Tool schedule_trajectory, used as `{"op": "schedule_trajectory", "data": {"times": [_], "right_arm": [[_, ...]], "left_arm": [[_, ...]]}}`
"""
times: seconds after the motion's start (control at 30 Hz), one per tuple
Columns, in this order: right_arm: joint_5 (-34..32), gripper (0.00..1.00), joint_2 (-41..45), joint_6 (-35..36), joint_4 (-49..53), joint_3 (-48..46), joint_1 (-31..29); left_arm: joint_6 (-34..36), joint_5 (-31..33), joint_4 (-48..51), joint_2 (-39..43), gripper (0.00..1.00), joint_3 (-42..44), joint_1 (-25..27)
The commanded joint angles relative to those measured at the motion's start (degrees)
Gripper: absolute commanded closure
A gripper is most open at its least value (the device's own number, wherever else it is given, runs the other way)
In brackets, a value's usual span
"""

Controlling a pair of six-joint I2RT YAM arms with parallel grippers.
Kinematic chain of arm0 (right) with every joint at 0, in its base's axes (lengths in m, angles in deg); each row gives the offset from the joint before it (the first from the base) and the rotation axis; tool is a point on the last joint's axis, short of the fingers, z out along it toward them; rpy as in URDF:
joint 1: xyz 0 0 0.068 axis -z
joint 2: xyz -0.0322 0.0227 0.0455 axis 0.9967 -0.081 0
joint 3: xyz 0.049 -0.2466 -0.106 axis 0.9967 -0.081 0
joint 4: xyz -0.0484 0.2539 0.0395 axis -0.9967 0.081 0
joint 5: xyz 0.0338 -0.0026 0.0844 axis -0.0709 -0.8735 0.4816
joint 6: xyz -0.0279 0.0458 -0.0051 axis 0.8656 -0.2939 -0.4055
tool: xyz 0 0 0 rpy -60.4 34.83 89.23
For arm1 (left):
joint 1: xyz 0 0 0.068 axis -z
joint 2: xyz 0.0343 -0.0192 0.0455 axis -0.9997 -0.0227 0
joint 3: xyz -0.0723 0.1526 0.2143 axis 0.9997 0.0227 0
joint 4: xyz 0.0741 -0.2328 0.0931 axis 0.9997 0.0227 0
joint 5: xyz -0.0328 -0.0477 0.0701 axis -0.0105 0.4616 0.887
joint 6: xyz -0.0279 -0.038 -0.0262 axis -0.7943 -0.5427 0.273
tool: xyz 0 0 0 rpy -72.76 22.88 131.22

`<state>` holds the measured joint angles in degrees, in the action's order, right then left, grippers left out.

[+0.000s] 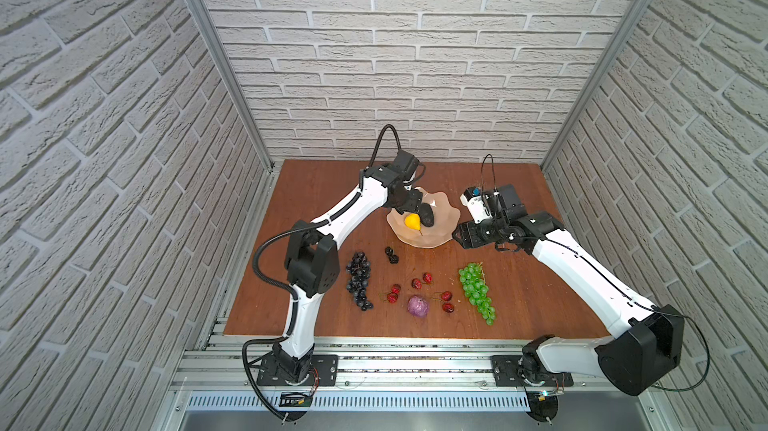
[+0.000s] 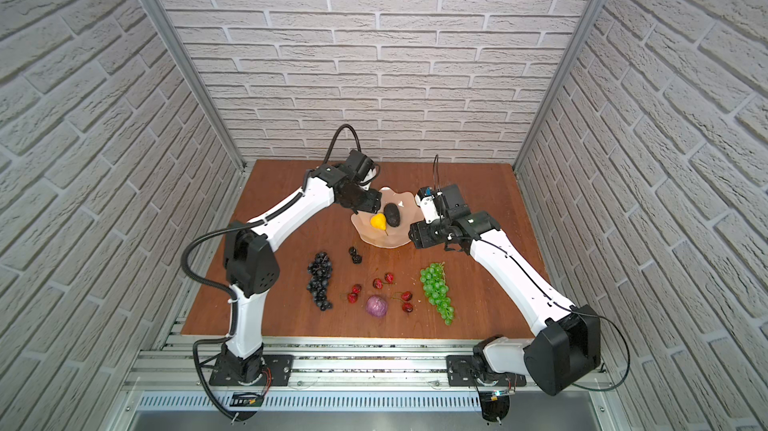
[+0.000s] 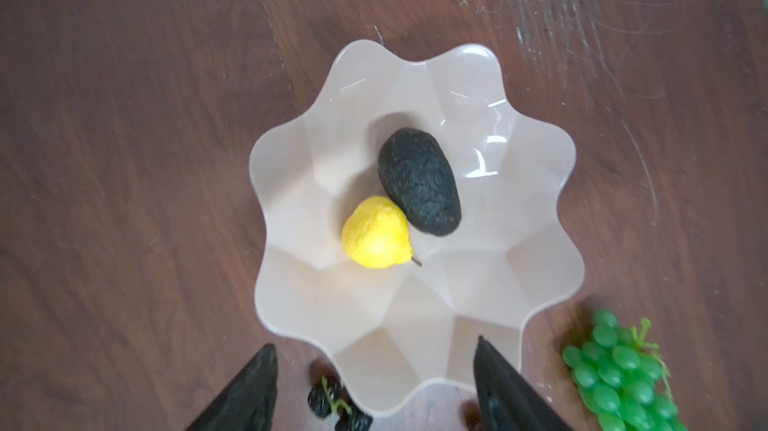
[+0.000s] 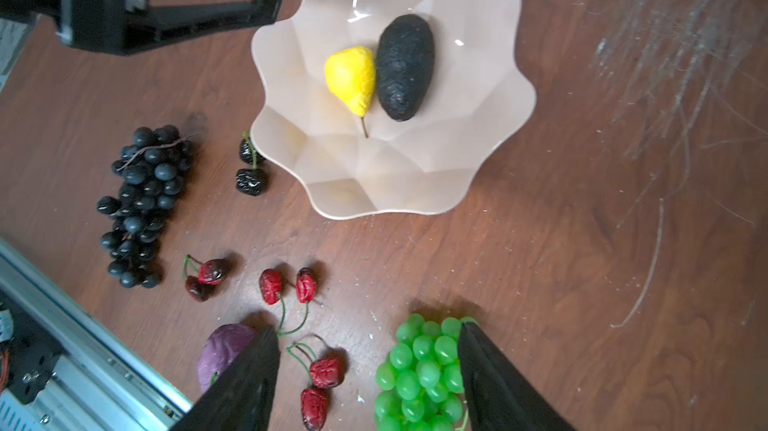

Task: Place and organize the fake fruits in the fruit bowl
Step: 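Grasp the purple fruit with the right gripper while the left gripper withdraws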

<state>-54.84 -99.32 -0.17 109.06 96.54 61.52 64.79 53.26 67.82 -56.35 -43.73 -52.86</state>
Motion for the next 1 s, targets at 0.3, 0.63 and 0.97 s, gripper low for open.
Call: {"op": "schedule_trajectory", "data": {"times": [0.3,0.63,0.97], "right_arm": [[-2.4,0.26,-2.2,-9.9,-0.2,-6.6,-21.0],[-3.3,0.23,-14.0,-14.0,-5.0,-8.4,-30.9],[-3.9,0.23,-20.2,-13.0,-6.7,-9.2,-32.1]], "left_arm": [[-5.6,3.2,-10.8,21.3,0.25,28.9,-0.5],[-7.1,5.7,-14.1,30.8,0.23,40.2,-1.9],[-7.3,6.5,-14.0,35.0,0.21,43.4,-4.0]]}}
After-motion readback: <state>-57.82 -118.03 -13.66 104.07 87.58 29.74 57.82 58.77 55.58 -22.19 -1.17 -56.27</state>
